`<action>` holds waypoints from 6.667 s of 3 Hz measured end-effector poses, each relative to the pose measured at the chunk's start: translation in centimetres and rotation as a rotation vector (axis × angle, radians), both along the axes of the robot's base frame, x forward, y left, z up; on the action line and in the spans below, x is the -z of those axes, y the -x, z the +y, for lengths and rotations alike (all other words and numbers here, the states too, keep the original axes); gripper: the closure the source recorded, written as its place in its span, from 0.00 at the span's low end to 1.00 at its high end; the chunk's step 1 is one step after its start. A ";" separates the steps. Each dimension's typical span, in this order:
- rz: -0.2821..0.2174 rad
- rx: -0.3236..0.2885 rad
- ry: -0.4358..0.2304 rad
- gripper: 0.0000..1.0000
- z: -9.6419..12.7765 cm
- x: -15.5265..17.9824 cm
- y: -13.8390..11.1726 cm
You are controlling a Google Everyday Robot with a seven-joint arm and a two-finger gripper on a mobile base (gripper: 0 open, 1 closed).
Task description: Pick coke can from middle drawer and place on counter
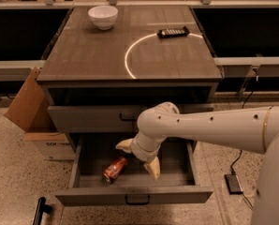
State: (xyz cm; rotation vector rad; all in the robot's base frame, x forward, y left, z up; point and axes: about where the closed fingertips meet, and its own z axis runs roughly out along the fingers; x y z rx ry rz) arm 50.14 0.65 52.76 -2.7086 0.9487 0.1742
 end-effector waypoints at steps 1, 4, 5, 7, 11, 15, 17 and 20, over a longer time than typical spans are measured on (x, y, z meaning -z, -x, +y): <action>-0.049 -0.059 0.003 0.00 1.1 0.8 -0.7; -0.121 -0.080 -0.093 0.00 3.2 5.0 -4.1; -0.164 -0.046 -0.070 0.00 4.1 5.5 -4.1; -0.158 -0.020 -0.071 0.00 4.2 5.7 -4.1; -0.046 -0.049 -0.088 0.00 5.7 13.5 -4.7; -0.005 -0.061 -0.063 0.72 6.1 16.1 -5.0; -0.099 0.013 -0.125 1.00 2.3 11.2 -4.3; -0.186 0.112 -0.151 1.00 -0.7 6.0 -4.4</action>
Offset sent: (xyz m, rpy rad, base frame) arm 0.0456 0.0261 -0.0475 0.1026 -0.0553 0.1150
